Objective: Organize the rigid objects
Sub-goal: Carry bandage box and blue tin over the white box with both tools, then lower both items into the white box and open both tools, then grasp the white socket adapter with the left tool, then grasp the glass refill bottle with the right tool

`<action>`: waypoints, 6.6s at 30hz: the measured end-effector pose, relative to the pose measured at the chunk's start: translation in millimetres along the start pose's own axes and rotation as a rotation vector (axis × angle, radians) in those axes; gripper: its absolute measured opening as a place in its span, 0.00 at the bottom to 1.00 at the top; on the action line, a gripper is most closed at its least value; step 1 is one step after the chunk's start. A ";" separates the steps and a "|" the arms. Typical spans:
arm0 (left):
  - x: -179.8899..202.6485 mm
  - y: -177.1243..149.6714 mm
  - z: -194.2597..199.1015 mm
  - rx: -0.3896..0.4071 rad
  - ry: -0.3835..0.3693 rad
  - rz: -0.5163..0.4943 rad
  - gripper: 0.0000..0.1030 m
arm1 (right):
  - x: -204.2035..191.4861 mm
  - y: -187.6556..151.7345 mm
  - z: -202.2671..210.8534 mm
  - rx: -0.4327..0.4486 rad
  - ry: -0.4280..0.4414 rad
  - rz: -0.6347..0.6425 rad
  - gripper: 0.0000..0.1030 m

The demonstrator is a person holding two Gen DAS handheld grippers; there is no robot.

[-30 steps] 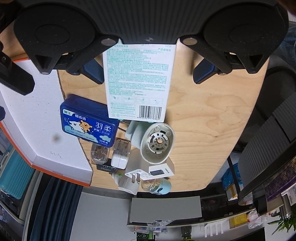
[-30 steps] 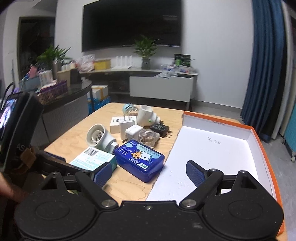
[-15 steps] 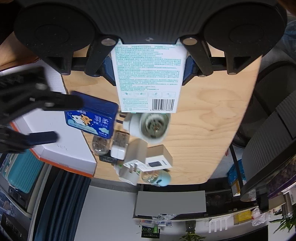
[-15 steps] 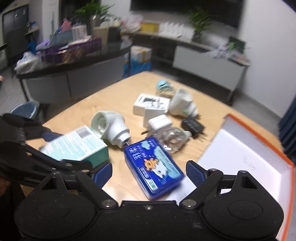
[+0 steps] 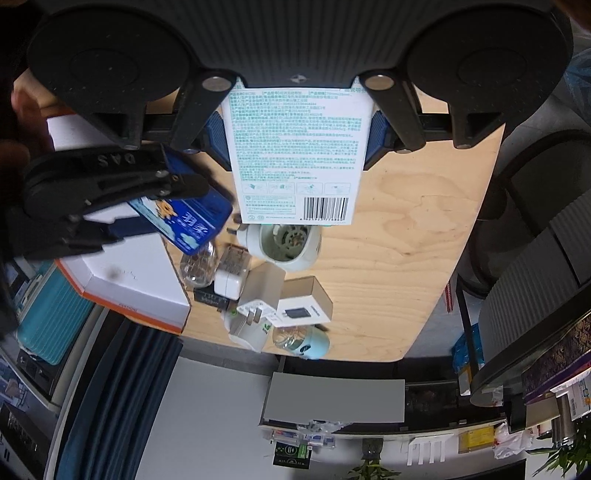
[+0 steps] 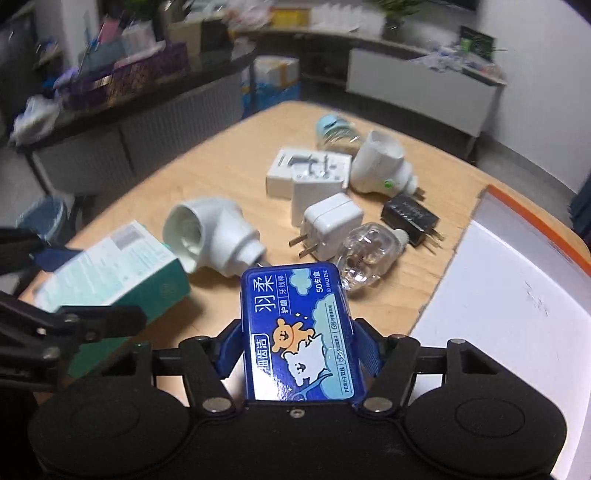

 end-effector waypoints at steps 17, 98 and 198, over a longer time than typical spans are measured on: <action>52.5 61.1 3.2 0.101 -0.059 -0.085 0.69 | 66.6 7.8 94.5 0.274 -0.155 -0.289 0.74; 175.9 157.8 -134.7 0.020 -0.211 -0.134 0.89 | 232.5 51.9 91.6 0.373 -0.391 -0.465 0.78; -22.8 36.7 -46.8 0.117 0.012 0.032 0.69 | 24.5 37.2 -5.4 0.142 -0.131 -0.314 0.84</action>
Point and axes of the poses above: each gripper's, at about its wrist camera, not at the fingertips, and z roughly against the way its jaws point, x to its right, y to its top, the point moved 7 cm from there along -z, roughly the way its jaws point, and after that the axes turned 14 degrees about -z, right-handed, at the moved point
